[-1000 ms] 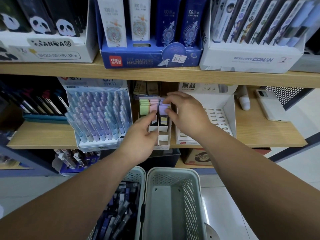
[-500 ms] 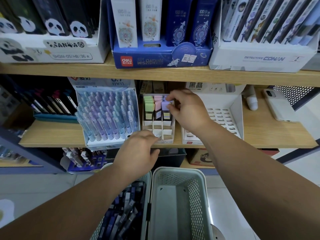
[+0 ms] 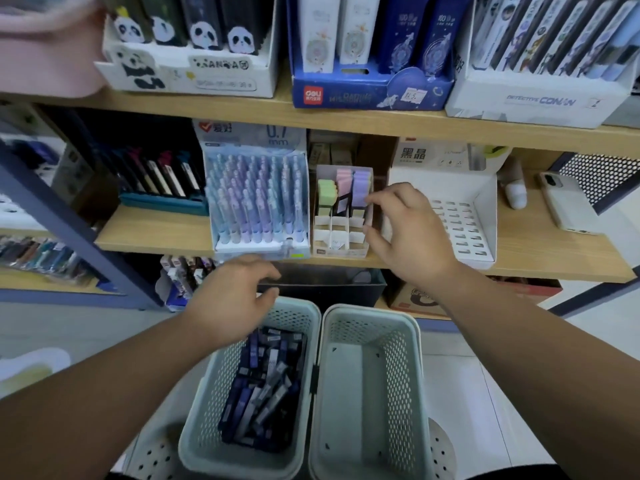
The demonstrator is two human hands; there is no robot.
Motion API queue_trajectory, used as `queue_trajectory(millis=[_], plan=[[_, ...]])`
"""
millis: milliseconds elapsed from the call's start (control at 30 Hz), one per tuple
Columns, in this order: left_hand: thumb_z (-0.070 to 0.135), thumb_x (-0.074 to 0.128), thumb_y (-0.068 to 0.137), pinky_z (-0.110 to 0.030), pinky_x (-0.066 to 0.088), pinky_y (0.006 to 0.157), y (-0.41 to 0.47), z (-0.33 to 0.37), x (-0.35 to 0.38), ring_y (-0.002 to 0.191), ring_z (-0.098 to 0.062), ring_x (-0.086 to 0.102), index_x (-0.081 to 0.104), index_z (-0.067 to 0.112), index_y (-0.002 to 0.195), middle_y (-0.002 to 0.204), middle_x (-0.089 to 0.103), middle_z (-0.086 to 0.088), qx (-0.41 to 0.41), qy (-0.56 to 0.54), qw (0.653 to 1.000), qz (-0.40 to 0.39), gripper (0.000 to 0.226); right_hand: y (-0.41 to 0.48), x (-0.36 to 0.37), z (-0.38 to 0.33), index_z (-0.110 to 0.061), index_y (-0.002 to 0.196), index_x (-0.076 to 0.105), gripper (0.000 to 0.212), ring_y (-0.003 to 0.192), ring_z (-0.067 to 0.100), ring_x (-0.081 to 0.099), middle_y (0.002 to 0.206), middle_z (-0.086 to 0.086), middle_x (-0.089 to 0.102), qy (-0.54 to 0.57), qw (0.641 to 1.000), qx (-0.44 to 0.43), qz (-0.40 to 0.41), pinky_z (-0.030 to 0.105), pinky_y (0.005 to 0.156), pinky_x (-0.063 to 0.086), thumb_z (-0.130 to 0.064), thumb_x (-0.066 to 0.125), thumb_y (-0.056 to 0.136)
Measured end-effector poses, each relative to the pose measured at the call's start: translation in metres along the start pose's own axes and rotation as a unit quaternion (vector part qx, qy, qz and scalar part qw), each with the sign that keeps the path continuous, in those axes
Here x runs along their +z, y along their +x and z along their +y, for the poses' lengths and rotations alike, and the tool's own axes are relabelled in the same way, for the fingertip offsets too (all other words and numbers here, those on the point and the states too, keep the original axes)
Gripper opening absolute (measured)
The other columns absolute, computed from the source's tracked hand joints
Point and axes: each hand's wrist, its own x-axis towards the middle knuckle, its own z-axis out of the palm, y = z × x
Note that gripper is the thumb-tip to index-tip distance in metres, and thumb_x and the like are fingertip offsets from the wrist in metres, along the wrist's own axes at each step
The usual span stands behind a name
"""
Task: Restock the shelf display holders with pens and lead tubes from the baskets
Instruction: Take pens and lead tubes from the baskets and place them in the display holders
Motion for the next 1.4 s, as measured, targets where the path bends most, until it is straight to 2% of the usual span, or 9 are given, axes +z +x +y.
queue_trajectory(millis=[200, 300, 433, 567, 733, 900, 1100, 1267, 1400], plan=[[0.045, 0.064, 0.094, -0.030, 0.045, 0.095, -0.053, -0.073, 0.002, 0.118, -0.023, 0.057, 0.059, 0.023, 0.134, 0.134, 0.058, -0.005, -0.197, 0.031, 0.971, -0.135, 0.046, -0.046, 0.040, -0.046, -0.019, 0.099, 0.069, 0.016, 0.092, 0.022, 0.060, 0.098, -0.001, 0.062, 0.019, 0.981, -0.068, -0.181, 0.037, 0.076, 0.052, -0.033, 0.068, 0.090], [0.051, 0.055, 0.098, -0.029, 0.043, 0.097, -0.073, -0.110, 0.019, 0.124, -0.025, 0.054, 0.047, 0.021, 0.144, 0.143, 0.053, -0.007, -0.259, 0.052, 0.931, -0.253, 0.055, -0.066, 0.084, -0.068, -0.023, 0.110, 0.068, 0.027, 0.100, 0.021, 0.060, 0.110, 0.000, 0.062, 0.036, 0.925, -0.020, -0.379, 0.038, 0.085, 0.050, -0.043, 0.065, 0.093], [0.049, 0.052, 0.100, -0.027, 0.040, 0.101, -0.092, -0.146, 0.056, 0.127, -0.024, 0.052, 0.050, 0.017, 0.142, 0.145, 0.052, -0.008, -0.273, 0.010, 0.908, -0.317, 0.053, -0.098, 0.143, -0.088, -0.015, 0.111, 0.068, 0.032, 0.098, 0.027, 0.062, 0.108, 0.007, 0.068, 0.087, 0.878, 0.076, -0.465, 0.039, 0.085, 0.052, -0.043, 0.066, 0.095], [0.042, 0.050, 0.103, -0.032, 0.048, 0.081, -0.109, -0.154, 0.103, 0.095, -0.027, 0.062, 0.061, 0.017, 0.108, 0.108, 0.065, -0.009, -0.292, -0.106, 0.916, -0.254, 0.028, -0.126, 0.193, -0.104, -0.013, 0.120, 0.064, 0.035, 0.103, 0.025, 0.063, 0.114, 0.008, 0.067, 0.145, 0.846, 0.160, -0.487, 0.032, 0.086, 0.050, -0.038, 0.067, 0.096], [0.035, 0.052, 0.103, -0.037, 0.050, 0.069, -0.133, -0.159, 0.131, 0.073, -0.030, 0.063, 0.056, 0.022, 0.092, 0.076, 0.065, -0.009, -0.300, -0.206, 0.920, -0.143, 0.018, -0.141, 0.250, -0.133, -0.013, 0.142, 0.043, 0.053, 0.106, 0.017, 0.057, 0.137, 0.007, 0.050, 0.283, 0.755, 0.411, -0.424, 0.005, 0.074, 0.045, -0.033, 0.064, 0.097], [0.032, 0.061, 0.099, -0.035, 0.041, 0.059, -0.124, -0.176, 0.125, 0.057, -0.020, 0.047, 0.058, 0.014, 0.086, 0.063, 0.050, -0.008, -0.317, -0.319, 0.872, -0.193, 0.023, -0.169, 0.293, -0.159, -0.008, 0.159, 0.015, 0.089, 0.132, 0.039, 0.050, 0.156, 0.018, 0.031, 0.240, 0.724, 0.572, -0.301, 0.050, 0.100, 0.053, -0.029, 0.070, 0.092], [0.033, 0.063, 0.098, -0.038, 0.044, 0.062, -0.126, -0.178, 0.125, 0.065, -0.021, 0.049, 0.052, 0.013, 0.081, 0.073, 0.048, -0.010, -0.321, -0.378, 0.847, -0.192, 0.029, -0.173, 0.316, -0.152, -0.015, 0.159, 0.014, 0.090, 0.093, 0.032, 0.070, 0.134, 0.017, 0.060, 0.273, 0.704, 0.622, -0.209, 0.035, 0.070, 0.062, -0.029, 0.072, 0.092], [0.034, 0.062, 0.098, -0.036, 0.043, 0.059, -0.128, -0.179, 0.130, 0.063, -0.020, 0.046, 0.051, 0.009, 0.087, 0.073, 0.048, -0.008, -0.321, -0.386, 0.845, -0.183, 0.030, -0.164, 0.331, -0.144, -0.007, 0.159, 0.013, 0.108, 0.121, 0.033, 0.059, 0.151, 0.015, 0.043, 0.244, 0.711, 0.632, -0.187, 0.034, 0.086, 0.056, -0.042, 0.081, 0.083], [0.036, 0.062, 0.098, -0.035, 0.045, 0.054, -0.129, -0.182, 0.132, 0.058, -0.017, 0.046, 0.049, 0.020, 0.077, 0.066, 0.045, -0.002, -0.306, -0.359, 0.864, -0.178, 0.029, -0.160, 0.339, -0.143, -0.002, 0.152, 0.023, 0.104, 0.104, 0.028, 0.064, 0.141, 0.018, 0.051, 0.211, 0.712, 0.643, -0.186, 0.025, 0.065, 0.050, -0.042, 0.085, 0.078]])
